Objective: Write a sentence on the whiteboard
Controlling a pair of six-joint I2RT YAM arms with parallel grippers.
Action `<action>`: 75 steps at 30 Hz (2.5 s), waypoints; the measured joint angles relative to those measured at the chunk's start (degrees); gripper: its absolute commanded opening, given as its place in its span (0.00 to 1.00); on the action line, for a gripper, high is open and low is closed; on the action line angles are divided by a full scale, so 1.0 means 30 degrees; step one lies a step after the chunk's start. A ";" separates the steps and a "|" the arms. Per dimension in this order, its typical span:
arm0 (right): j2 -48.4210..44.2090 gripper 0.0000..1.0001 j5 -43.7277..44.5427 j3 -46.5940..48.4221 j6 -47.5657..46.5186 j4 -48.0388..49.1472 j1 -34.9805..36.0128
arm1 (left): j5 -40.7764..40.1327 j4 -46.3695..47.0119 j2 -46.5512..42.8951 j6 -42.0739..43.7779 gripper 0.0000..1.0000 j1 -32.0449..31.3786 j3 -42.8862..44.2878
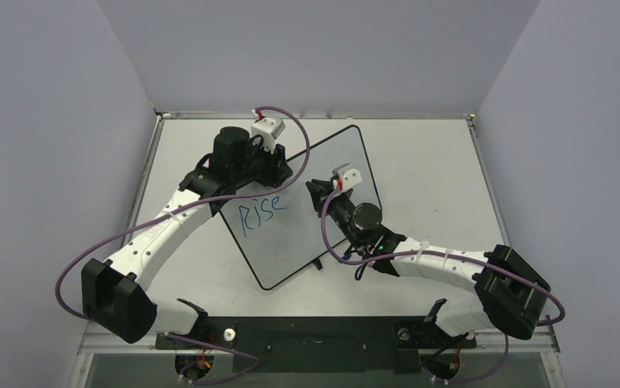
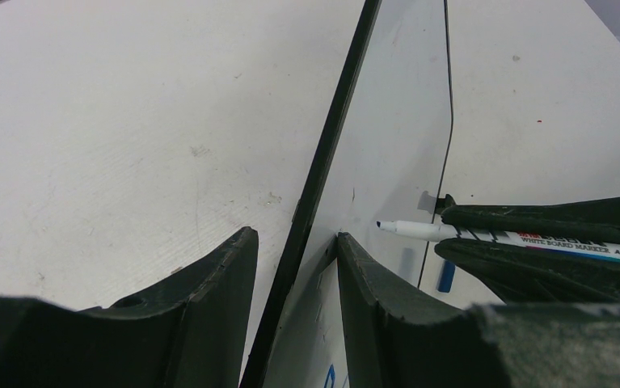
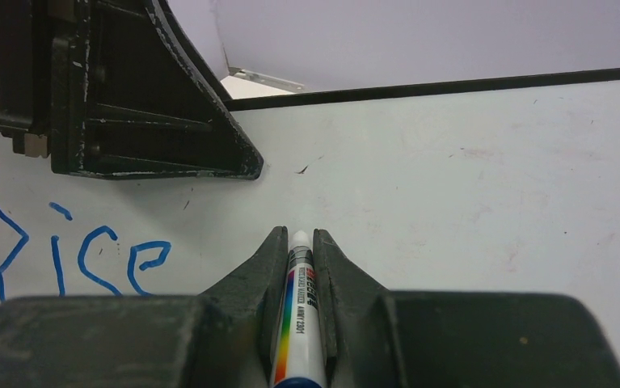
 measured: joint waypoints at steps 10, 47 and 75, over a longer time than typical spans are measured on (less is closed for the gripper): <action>0.0590 0.00 -0.0168 0.0554 0.0007 -0.0160 0.0000 | -0.0007 0.0000 0.0000 0.0029 0.00 0.0007 0.0000; 0.0160 0.00 0.0197 0.0044 -0.0517 -0.1880 0.1035 | -0.0211 0.0087 -0.0022 0.0131 0.00 0.0007 -0.0138; 0.0780 0.00 0.1705 0.2091 -0.1486 -0.2586 0.0750 | -0.0153 0.0102 -0.0080 0.0131 0.00 -0.0066 -0.0182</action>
